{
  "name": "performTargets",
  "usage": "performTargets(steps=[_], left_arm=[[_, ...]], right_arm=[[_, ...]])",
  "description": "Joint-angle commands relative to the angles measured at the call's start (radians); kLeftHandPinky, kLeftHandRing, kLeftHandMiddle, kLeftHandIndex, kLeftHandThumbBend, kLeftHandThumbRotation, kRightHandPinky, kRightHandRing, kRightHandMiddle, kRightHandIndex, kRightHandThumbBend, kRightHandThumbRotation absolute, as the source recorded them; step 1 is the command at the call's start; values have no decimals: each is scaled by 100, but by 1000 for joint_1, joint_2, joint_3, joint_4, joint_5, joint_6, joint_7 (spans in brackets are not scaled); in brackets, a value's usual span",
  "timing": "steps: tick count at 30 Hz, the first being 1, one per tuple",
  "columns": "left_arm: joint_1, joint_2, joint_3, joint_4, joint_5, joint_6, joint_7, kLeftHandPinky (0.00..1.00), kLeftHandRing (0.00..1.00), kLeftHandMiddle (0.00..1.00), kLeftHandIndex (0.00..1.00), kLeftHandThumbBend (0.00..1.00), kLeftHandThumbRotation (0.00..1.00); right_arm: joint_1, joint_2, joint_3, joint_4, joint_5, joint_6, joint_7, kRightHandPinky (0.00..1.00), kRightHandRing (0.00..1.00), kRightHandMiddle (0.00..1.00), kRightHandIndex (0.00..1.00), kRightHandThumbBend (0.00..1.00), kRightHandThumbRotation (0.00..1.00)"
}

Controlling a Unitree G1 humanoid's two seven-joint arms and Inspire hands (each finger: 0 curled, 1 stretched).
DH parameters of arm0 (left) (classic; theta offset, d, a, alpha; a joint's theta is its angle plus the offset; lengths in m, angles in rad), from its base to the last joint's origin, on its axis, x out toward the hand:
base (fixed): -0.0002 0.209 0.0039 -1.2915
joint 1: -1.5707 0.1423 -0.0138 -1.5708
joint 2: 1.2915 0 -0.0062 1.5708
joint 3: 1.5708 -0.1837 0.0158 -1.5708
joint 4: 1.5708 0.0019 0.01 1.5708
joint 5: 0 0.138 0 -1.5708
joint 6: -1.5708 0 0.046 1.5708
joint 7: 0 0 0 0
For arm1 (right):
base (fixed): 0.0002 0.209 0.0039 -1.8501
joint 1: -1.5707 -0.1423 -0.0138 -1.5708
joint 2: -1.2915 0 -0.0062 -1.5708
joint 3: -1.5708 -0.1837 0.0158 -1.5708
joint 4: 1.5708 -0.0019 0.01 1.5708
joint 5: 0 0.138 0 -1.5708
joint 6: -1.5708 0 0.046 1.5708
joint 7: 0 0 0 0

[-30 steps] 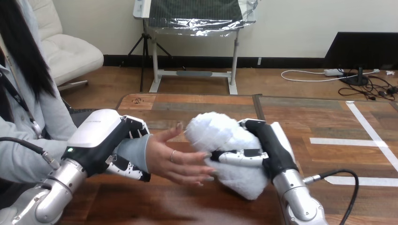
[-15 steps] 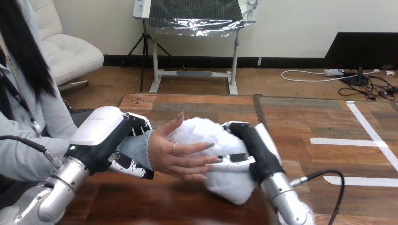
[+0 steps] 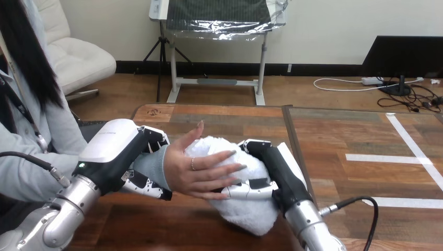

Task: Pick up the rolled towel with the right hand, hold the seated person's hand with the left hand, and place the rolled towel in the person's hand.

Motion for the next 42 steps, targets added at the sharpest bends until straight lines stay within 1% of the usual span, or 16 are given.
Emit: performTargets(steps=[1,5,7,10,14,22,29,33,39,42], left_arm=[[-49,-32,11,-40,-12,-17,13,31,35,41,43,100,8],[-49,-34,9,-39,-11,-17,13,32,36,41,43,100,8],[-49,-34,9,-39,-11,-17,13,32,36,41,43,100,7],[-50,-36,8,-39,-10,-14,13,32,36,41,43,100,7],[-52,-40,7,-32,-14,-23,14,31,35,41,43,100,7],[-55,-46,6,-22,-16,-28,17,30,35,41,43,100,6],[-53,-48,7,-23,-15,-21,13,30,34,40,43,100,6],[-52,-49,7,-22,-15,-22,14,30,34,40,43,100,5],[-52,-52,8,-18,-16,-26,15,30,34,40,43,100,4],[-51,-53,9,-16,-20,-26,10,29,34,40,43,100,4]], right_arm=[[37,12,10,-198,51,3,54,27,32,40,45,83,0],[82,10,21,-294,67,3,78,28,32,40,45,82,0],[95,9,25,-322,70,7,84,28,33,40,44,83,0],[123,6,30,-389,80,15,99,28,33,41,44,82,0],[172,3,39,-505,117,35,135,29,34,41,44,82,0],[223,-11,43,-653,157,76,170,30,35,43,45,80,0],[245,-23,37,-740,174,105,187,31,37,44,45,79,0],[249,-27,33,-766,185,108,196,31,37,44,45,79,0],[256,-31,23,-814,179,141,195,31,37,44,45,79,0],[254,-32,20,-822,181,143,198,31,37,44,45,79,0]])
